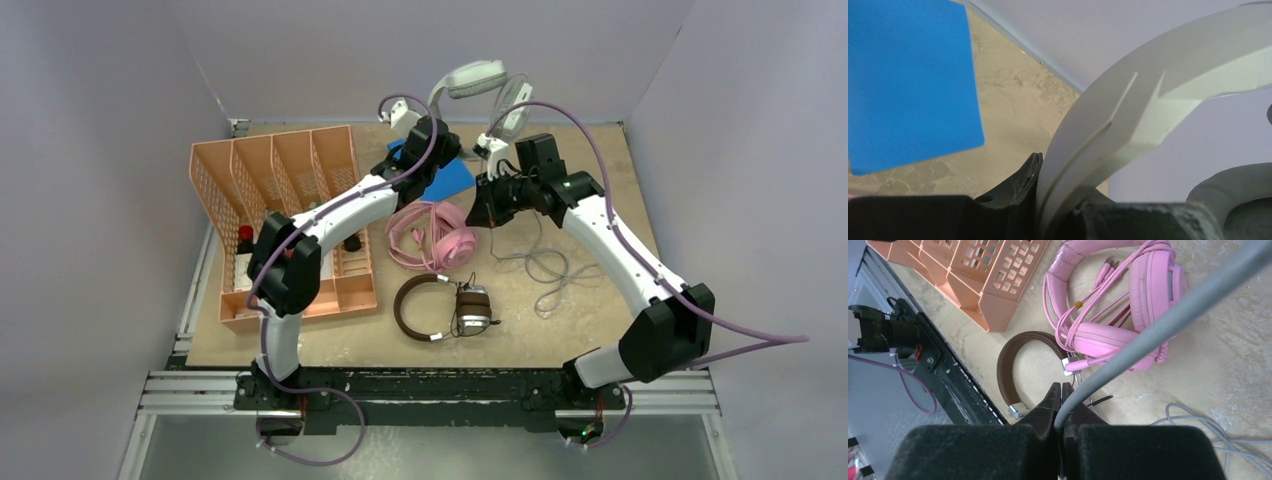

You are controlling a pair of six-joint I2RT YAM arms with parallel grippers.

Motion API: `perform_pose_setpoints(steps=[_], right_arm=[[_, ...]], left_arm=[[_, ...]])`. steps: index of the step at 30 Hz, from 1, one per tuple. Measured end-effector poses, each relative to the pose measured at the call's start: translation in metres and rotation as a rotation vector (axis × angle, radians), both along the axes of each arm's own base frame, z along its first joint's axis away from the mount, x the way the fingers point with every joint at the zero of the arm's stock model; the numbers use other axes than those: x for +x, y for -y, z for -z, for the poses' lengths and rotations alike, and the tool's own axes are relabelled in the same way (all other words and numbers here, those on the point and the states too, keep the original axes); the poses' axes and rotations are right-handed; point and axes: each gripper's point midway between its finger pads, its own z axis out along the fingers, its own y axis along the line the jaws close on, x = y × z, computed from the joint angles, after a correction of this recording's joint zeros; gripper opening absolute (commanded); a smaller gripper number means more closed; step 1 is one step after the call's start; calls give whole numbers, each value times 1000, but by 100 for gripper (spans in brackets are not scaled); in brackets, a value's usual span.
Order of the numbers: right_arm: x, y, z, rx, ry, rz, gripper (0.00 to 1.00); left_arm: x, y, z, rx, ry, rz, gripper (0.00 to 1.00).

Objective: Wrap the headphones
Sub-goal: Wrap the headphones cable around the headphones.

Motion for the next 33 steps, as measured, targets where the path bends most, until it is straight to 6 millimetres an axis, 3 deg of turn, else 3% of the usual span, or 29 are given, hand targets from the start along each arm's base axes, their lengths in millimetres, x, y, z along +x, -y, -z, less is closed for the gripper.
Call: perform_pose_setpoints(steps=[6, 10, 12, 16, 21, 26, 31, 33], right_arm=[[0, 6, 13, -33, -27, 42, 0], [-14, 24, 53, -108, -100, 114, 0], [-18, 34, 63, -128, -100, 157, 0], [-10, 53, 48, -84, 10, 265, 0], [13, 71, 19, 13, 140, 368, 0], [35, 79, 17, 53, 169, 420, 0], [50, 69, 18, 90, 160, 381, 0], [58, 67, 20, 95, 158, 388, 5]], left_arm=[[0, -2, 9, 14, -5, -1, 0], [-4, -9, 18, 38, -32, 15, 0], [-6, -12, 20, 40, -43, 42, 0], [-9, -13, 16, 11, -56, 117, 0], [-13, -10, -7, -69, -26, 206, 0], [-26, 3, -31, -122, 11, 331, 0], [-41, 17, -43, -155, 30, 445, 0], [-45, 21, -45, -159, 35, 474, 0]])
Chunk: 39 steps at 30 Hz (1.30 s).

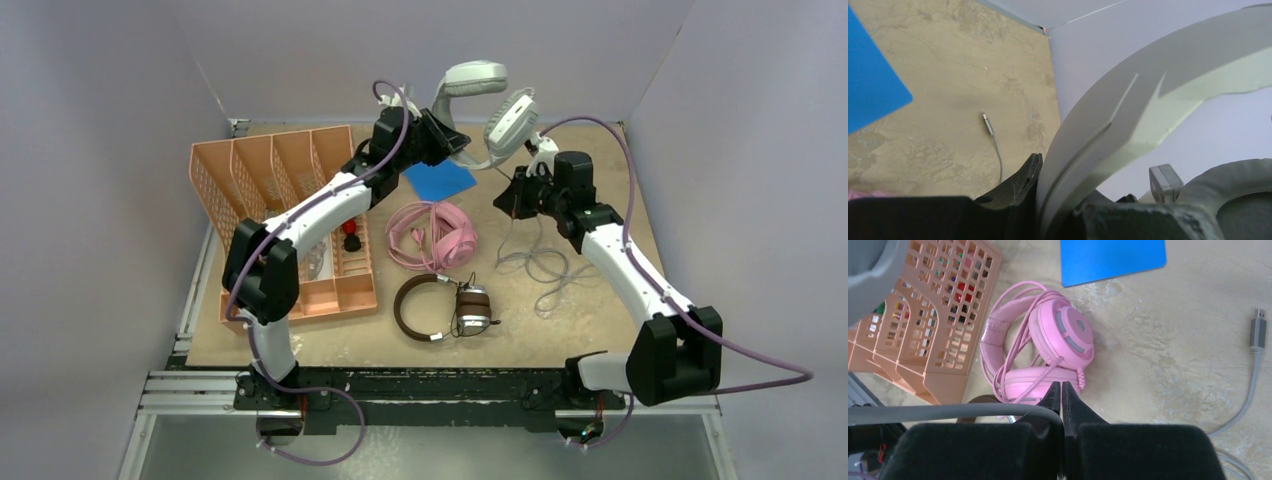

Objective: Wrap the headphones
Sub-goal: Wrap the headphones cable around the headphones.

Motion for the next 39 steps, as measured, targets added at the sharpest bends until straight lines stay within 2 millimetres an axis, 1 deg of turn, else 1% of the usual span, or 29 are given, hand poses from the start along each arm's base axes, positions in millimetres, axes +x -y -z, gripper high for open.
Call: perform_pose_setpoints(steps=[2, 5, 8, 11, 12, 14, 17, 19, 22, 25, 26, 28, 30, 33, 35, 39], right_arm=[[6, 0, -2, 9, 14, 19, 7], [16, 6, -7, 23, 57, 71, 9], [25, 7, -10, 62, 108, 108, 13], [32, 4, -12, 113, 155, 126, 19], [33, 3, -13, 133, 173, 129, 25], [37, 0, -19, 182, 215, 131, 32], [41, -4, -26, 240, 280, 129, 35], [45, -7, -30, 273, 323, 117, 39], [53, -10, -37, 310, 384, 108, 44], [61, -11, -41, 339, 443, 105, 49], [63, -12, -42, 347, 459, 105, 51], [69, -13, -42, 364, 487, 106, 59], [75, -11, -40, 376, 511, 122, 62], [85, -11, -31, 386, 533, 137, 63], [92, -12, -20, 398, 528, 141, 61], [111, -15, 1, 429, 499, 164, 50]], left_arm=[[-5, 3, 1, 4, 2, 27, 0], [-20, 7, -3, 9, 9, 85, 0], [-38, 16, -20, 7, 50, 145, 0], [-62, 22, -39, -4, 92, 195, 0], [-68, 23, -44, -8, 100, 207, 0], [-82, 26, -56, -24, 118, 238, 0], [-97, 29, -68, -42, 135, 279, 0], [-104, 33, -71, -46, 138, 297, 0], [-113, 39, -68, -42, 128, 321, 0], [-124, 45, -60, -23, 96, 345, 0], [-127, 47, -57, -16, 88, 352, 0], [-133, 51, -51, 1, 69, 366, 0], [-139, 53, -45, 16, 49, 378, 0], [-146, 55, -38, 35, 23, 391, 0], [-151, 55, -35, 50, 4, 397, 0], [-157, 52, -33, 78, -6, 401, 0]])
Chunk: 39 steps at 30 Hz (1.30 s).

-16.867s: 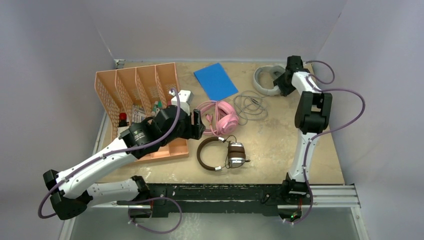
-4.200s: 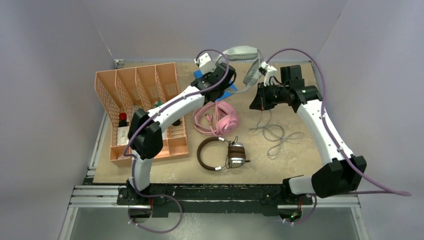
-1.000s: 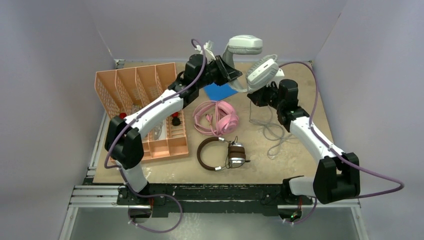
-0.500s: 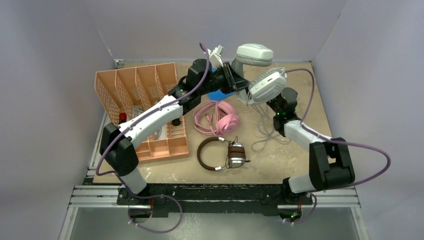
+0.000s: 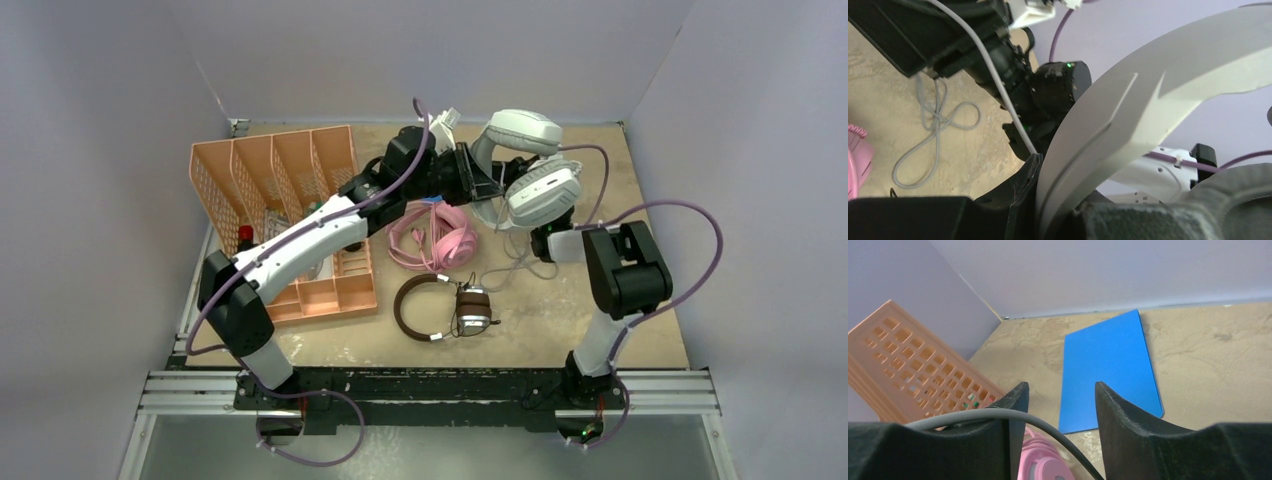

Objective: Wrap the headphones
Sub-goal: Wrap the headphones cable around the headphones.

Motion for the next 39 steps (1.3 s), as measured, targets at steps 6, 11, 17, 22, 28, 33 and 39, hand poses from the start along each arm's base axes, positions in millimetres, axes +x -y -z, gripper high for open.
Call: perform_pose_setpoints(steps=[6, 11, 17, 22, 28, 33, 39], right_arm=[[19, 17, 6, 32, -34, 54, 24], [34, 78, -2, 55, -56, 97, 5], [37, 114, -20, 29, -160, 2, 0], [24, 100, -59, -36, -246, -100, 0], [9, 87, -104, -70, -354, -233, 0], [-6, 88, -126, -71, -408, -255, 0], [-46, 83, -153, -59, -437, -276, 0]], left_arm=[[-9, -12, -9, 63, 36, -2, 0], [-18, -41, -22, 178, 154, -11, 0], [2, -86, -7, 500, 396, -88, 0], [13, -123, 32, 893, 588, -106, 0], [20, -128, 47, 1144, 776, -112, 0], [41, -121, 63, 1304, 798, -176, 0], [83, -129, 96, 1448, 675, -288, 0]])
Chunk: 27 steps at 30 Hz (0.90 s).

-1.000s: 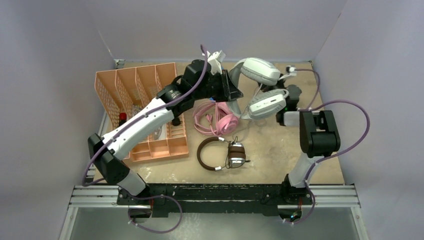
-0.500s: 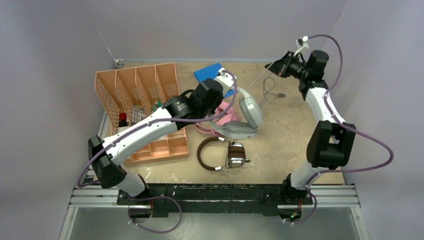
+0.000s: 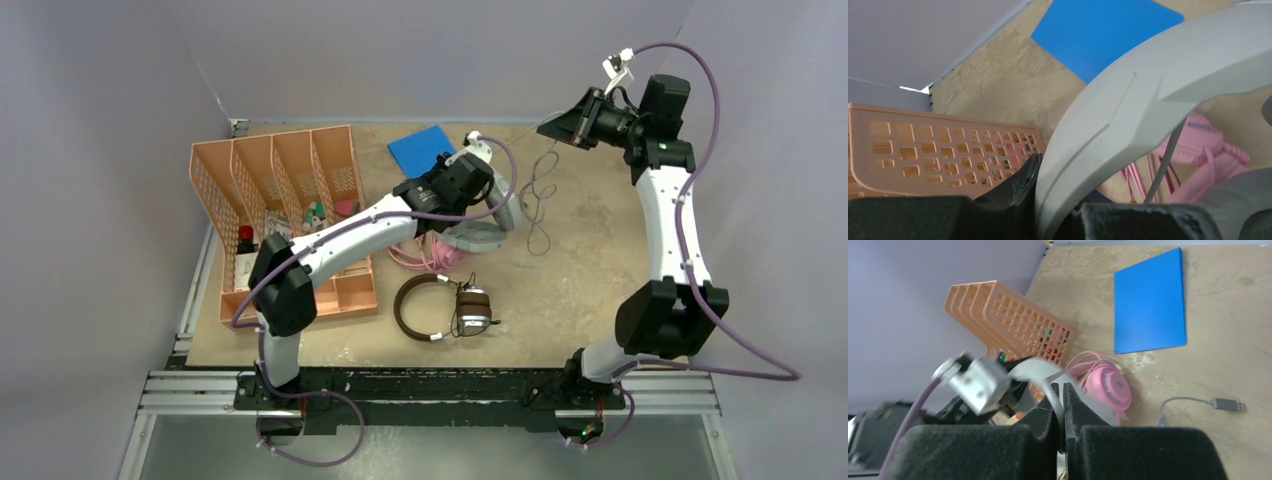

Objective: Wrap the headphones
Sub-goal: Wrap the headphones cable around the headphones.

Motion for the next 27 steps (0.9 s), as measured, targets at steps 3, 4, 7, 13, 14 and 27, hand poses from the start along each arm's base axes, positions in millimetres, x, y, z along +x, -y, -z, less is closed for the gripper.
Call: perform_pose_setpoints(steps=[3, 4, 7, 13, 14, 27], right_arm=[[-23, -10, -21, 8, 37, -32, 0], [-31, -14, -28, 9, 52, -44, 0], [-56, -29, -40, 10, 89, -89, 0], [-98, -57, -26, -16, 107, -163, 0], [-104, -62, -20, -21, 106, -173, 0], [-128, -61, 35, -82, 223, -72, 3]], left_arm=[[16, 1, -4, -58, 14, -64, 0], [22, 3, -10, -81, 22, -84, 0], [36, 9, -26, -158, 42, -142, 0], [61, 20, -45, -352, 84, -241, 0], [62, 22, -48, -375, 86, -247, 0], [62, 74, -72, -704, 60, -163, 0]])
